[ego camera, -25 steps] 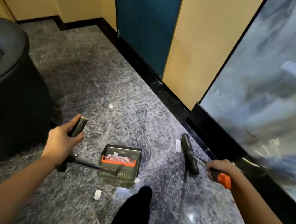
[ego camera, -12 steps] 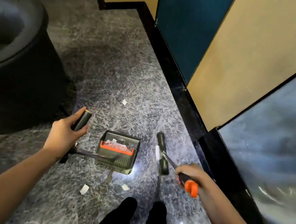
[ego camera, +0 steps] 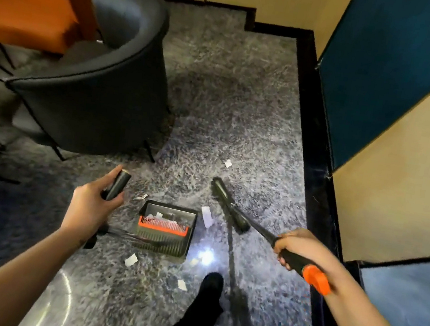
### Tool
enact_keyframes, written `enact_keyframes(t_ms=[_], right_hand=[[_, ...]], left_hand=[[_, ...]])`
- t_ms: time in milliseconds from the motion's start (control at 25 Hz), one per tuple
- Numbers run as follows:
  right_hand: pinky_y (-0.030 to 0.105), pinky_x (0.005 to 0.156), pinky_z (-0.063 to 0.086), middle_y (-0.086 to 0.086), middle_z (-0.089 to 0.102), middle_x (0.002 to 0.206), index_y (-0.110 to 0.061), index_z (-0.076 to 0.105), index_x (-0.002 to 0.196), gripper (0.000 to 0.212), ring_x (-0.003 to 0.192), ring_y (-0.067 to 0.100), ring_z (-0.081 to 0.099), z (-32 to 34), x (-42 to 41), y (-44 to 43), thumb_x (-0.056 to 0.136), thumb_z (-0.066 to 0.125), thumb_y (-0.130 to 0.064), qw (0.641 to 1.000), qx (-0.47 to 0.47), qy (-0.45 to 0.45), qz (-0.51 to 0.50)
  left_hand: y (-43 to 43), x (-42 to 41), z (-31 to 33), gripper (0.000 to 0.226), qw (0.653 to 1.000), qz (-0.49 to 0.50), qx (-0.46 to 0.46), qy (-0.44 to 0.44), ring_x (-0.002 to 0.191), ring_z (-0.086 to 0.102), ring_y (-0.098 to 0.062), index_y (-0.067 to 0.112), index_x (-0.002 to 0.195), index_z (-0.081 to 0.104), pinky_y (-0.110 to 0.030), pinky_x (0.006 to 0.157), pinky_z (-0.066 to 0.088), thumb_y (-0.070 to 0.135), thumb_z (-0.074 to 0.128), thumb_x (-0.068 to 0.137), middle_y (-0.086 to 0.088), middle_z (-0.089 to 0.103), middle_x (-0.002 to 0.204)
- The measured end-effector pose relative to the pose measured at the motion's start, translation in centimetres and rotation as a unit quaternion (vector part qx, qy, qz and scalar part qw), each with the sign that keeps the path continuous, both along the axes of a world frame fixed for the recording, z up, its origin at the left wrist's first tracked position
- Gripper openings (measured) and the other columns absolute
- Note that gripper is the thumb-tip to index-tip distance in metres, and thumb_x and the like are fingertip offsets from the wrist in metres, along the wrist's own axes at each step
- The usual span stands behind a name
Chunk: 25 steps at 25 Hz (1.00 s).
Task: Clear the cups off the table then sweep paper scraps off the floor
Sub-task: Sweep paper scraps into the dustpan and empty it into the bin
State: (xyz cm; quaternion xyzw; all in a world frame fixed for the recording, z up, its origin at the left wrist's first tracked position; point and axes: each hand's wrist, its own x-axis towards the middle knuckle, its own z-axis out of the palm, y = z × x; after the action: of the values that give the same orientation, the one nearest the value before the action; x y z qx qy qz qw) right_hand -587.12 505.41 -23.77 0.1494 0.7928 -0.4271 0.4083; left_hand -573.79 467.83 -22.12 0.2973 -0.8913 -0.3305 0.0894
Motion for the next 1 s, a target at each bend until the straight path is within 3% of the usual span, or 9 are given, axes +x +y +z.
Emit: enact_keyframes(t_ms=[120, 280, 440, 600, 680, 800, 880, 1000], right_hand=[[0.024, 0.04, 0.039, 0.013, 0.052, 0.04, 0.003, 0.057, 0.065, 0.007, 0.037, 0.024, 0.05, -0.2, -6.3, -0.9, 0.068, 0.061, 0.007, 0.997, 0.05, 0.021, 0.062], [0.021, 0.037, 0.04, 0.011, 0.054, 0.036, 0.005, 0.058, 0.059, 0.011, 0.03, 0.02, 0.049, 0.0, -15.5, -3.9, 0.07, 0.063, 0.006, 0.987, 0.116, 0.044, 0.101], [0.02, 0.035, 0.04, 0.012, 0.055, 0.039, 0.007, 0.058, 0.067, 0.005, 0.03, 0.02, 0.05, -0.3, -21.9, -6.9, 0.07, 0.061, 0.005, 0.985, 0.104, 0.073, 0.115], [0.022, 0.042, 0.04, 0.015, 0.057, 0.051, 0.005, 0.056, 0.07, 0.005, 0.041, 0.022, 0.053, -1.5, -26.4, -10.8, 0.073, 0.06, 0.003, 0.981, 0.083, 0.078, 0.159], [0.017, 0.036, 0.038, 0.01, 0.054, 0.04, 0.003, 0.054, 0.066, 0.01, 0.032, 0.017, 0.051, -2.7, -27.4, -12.6, 0.075, 0.058, 0.005, 0.978, 0.067, 0.066, 0.184], [0.019, 0.036, 0.037, 0.014, 0.051, 0.058, 0.003, 0.052, 0.072, 0.008, 0.047, 0.022, 0.048, -4.4, -25.8, -14.9, 0.077, 0.058, 0.004, 0.966, 0.074, 0.05, 0.244], [0.019, 0.035, 0.037, 0.015, 0.051, 0.063, -0.002, 0.048, 0.064, 0.019, 0.051, 0.024, 0.047, -5.5, -23.7, -15.3, 0.077, 0.062, 0.003, 0.942, 0.092, 0.061, 0.316], [0.024, 0.046, 0.034, 0.017, 0.051, 0.076, -0.005, 0.044, 0.061, 0.025, 0.058, 0.024, 0.047, -6.6, -20.8, -15.2, 0.075, 0.063, 0.003, 0.915, 0.08, 0.066, 0.389]], left_hand=[[-0.7, -0.7, -0.7, 0.06, 0.998, 0.054, 0.008, -0.012, 0.062, 0.057, -0.001, 0.031, 0.135, 0.051, -0.01, 0.051, 0.043, 0.016, 0.072, 0.082, -0.004, 0.069, 0.088], [-1.0, -2.8, -1.3, 0.056, 0.994, 0.104, 0.0, -0.02, 0.069, 0.056, 0.0, 0.028, 0.133, 0.054, -0.006, 0.057, 0.038, 0.017, 0.073, 0.082, -0.001, 0.067, 0.085], [-1.1, -3.7, -1.5, 0.059, 0.987, 0.154, 0.0, -0.034, 0.066, 0.053, -0.007, 0.028, 0.134, 0.053, -0.016, 0.054, 0.035, 0.013, 0.073, 0.081, -0.007, 0.066, 0.076], [0.6, -3.5, -1.2, 0.062, 0.976, 0.213, 0.0, -0.035, 0.053, 0.04, -0.012, 0.029, 0.135, 0.052, -0.01, 0.05, 0.03, 0.008, 0.073, 0.08, -0.009, 0.056, 0.062], [1.9, -3.1, -0.7, 0.062, 0.968, 0.25, -0.007, -0.03, 0.045, 0.034, -0.005, 0.03, 0.135, 0.051, -0.009, 0.047, 0.03, 0.007, 0.072, 0.08, -0.003, 0.046, 0.053], [4.5, -1.9, 0.0, 0.06, 0.948, 0.316, -0.021, -0.031, 0.044, 0.027, -0.005, 0.032, 0.134, 0.052, -0.016, 0.047, 0.028, 0.01, 0.072, 0.081, 0.005, 0.035, 0.049], [7.0, -0.5, 0.3, 0.06, 0.938, 0.343, -0.042, -0.029, 0.053, 0.029, -0.003, 0.03, 0.133, 0.053, -0.016, 0.049, 0.029, 0.009, 0.073, 0.08, 0.004, 0.041, 0.057], [11.1, 1.7, 0.3, 0.062, 0.919, 0.392, -0.036, -0.005, 0.065, 0.039, 0.017, 0.027, 0.132, 0.055, 0.001, 0.056, 0.03, 0.006, 0.075, 0.078, 0.008, 0.057, 0.078]])
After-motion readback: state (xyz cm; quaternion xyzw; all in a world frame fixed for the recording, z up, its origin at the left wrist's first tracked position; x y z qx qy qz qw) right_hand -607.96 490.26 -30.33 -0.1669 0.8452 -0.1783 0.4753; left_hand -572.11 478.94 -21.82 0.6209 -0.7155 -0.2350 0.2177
